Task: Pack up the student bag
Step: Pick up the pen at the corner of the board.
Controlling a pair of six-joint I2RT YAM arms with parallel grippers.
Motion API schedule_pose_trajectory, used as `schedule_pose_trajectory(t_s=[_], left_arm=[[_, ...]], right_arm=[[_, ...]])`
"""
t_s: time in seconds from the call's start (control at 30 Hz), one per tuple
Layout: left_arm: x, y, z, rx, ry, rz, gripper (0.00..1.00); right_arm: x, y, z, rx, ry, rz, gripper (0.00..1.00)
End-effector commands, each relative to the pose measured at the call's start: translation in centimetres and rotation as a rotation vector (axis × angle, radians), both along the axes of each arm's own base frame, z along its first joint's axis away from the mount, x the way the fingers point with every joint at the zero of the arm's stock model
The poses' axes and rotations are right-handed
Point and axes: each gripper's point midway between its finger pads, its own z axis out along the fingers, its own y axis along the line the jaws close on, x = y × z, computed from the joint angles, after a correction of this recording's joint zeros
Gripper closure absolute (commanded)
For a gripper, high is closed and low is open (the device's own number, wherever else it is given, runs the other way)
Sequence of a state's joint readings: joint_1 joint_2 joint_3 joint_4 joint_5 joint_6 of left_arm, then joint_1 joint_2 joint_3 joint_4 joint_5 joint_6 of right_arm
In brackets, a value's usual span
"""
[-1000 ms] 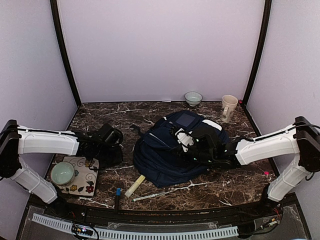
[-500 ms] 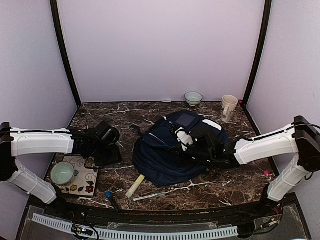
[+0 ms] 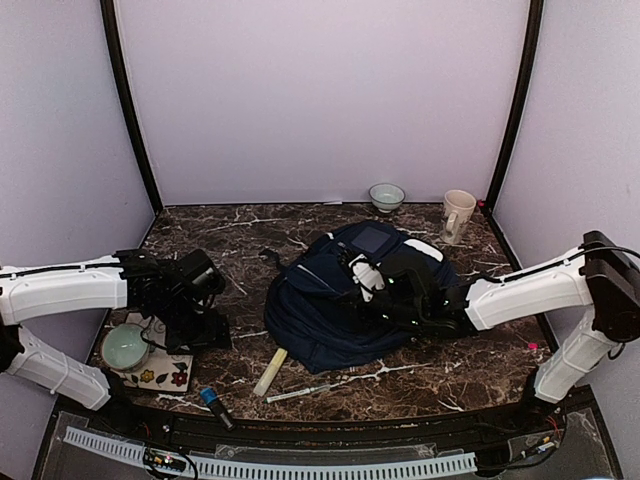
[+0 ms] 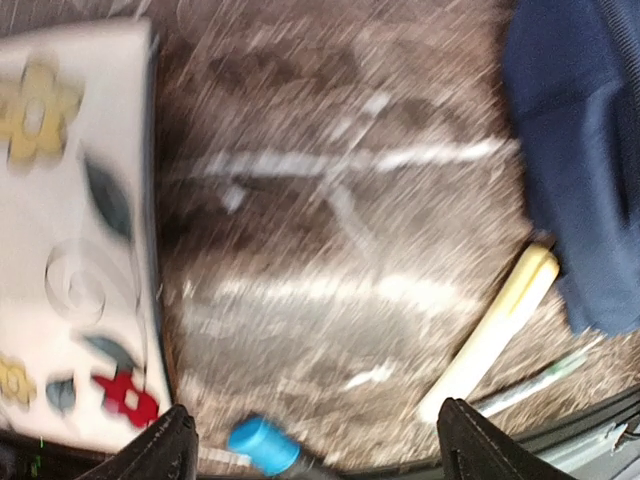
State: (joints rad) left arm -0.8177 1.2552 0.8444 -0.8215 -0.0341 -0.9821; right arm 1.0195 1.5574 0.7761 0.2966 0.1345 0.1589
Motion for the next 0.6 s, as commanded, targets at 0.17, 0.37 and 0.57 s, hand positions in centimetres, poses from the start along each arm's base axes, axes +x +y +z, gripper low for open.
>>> schedule_pose_trajectory(t_s=[0.17, 0.37, 0.57], left_arm=[[-7.6, 1.2, 2.0, -0.096, 0.246, 0.126, 0.04], [-9.6, 0.3, 1.0, -0.147, 0.298, 0.130, 0.02], [-11.1, -0.8, -0.7, -0.081, 0.336, 0.069, 0.02]], right_arm=[[1.1, 1.8, 3.5, 0.175, -0.092, -0.010, 1.00], [0.9, 1.4, 2.8, 0.169, -0.075, -0.020, 1.00], [0.4, 0.5, 3.2, 0.199, -0.067, -0.032, 1.00]])
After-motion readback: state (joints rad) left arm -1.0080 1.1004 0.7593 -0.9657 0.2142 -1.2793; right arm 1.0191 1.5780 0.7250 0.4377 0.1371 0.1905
